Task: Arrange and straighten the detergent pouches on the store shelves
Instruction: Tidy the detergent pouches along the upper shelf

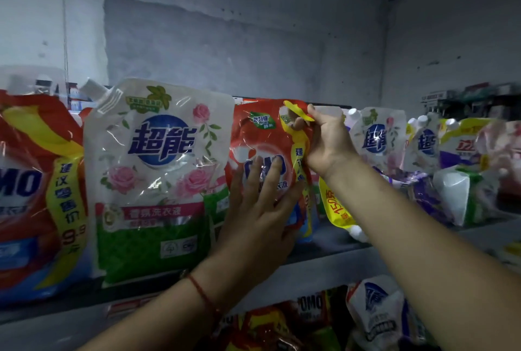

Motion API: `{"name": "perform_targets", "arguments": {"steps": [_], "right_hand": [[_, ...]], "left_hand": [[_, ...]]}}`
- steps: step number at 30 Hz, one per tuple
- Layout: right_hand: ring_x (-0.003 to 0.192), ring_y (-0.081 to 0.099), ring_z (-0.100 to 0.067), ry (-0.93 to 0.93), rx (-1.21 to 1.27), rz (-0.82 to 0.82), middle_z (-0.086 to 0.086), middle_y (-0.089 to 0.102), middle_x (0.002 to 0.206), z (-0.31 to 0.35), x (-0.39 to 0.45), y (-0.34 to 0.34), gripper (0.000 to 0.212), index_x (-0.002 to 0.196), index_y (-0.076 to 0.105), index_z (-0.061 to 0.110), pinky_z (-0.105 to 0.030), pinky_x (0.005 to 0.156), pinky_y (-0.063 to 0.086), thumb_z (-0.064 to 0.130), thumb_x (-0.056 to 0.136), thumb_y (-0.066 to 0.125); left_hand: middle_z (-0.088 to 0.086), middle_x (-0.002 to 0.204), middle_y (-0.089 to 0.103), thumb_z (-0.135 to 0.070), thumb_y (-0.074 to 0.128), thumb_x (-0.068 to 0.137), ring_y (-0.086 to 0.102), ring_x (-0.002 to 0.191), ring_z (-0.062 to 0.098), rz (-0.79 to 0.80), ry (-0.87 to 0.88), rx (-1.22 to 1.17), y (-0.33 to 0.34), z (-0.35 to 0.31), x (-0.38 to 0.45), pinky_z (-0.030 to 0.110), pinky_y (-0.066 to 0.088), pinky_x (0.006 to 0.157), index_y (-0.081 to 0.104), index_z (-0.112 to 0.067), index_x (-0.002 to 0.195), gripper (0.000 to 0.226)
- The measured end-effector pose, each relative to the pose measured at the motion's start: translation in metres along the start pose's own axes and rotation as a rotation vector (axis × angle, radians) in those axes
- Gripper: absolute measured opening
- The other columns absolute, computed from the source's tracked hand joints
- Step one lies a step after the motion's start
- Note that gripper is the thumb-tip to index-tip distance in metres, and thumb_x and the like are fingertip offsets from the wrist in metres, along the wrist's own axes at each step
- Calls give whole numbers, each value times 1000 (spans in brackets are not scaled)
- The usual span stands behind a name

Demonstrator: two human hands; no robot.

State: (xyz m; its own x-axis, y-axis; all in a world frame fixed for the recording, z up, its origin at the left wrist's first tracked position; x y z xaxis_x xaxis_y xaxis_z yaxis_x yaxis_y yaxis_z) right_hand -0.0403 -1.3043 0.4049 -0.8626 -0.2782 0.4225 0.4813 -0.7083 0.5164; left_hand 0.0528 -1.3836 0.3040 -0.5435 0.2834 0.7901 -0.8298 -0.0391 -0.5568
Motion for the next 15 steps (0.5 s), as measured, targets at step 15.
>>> {"name": "perform_targets", "arguments": {"steps": [15], "right_hand": [[71, 72, -14, -65, -333, 10, -4, 73, 82, 14, -3, -36, 20, 111, 60, 10, -26, 57, 55, 22, 100, 48]], "left_hand": [[15, 163, 22, -59, 71, 78, 16, 150, 40, 111, -40, 95, 19, -1, 2, 63, 24, 111, 33, -28, 152, 89]]}}
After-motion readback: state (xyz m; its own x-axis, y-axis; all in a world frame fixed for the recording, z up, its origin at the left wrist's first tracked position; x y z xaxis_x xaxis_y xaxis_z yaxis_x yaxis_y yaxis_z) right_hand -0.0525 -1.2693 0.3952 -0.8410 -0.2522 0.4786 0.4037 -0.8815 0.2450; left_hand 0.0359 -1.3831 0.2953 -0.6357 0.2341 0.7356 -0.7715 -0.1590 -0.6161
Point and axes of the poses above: each hand's wrist, its own x-axis towards the middle knuckle, its own y-axis out of the palm, z = x × y, the point moved 8 cm from there along x, towards the middle knuckle
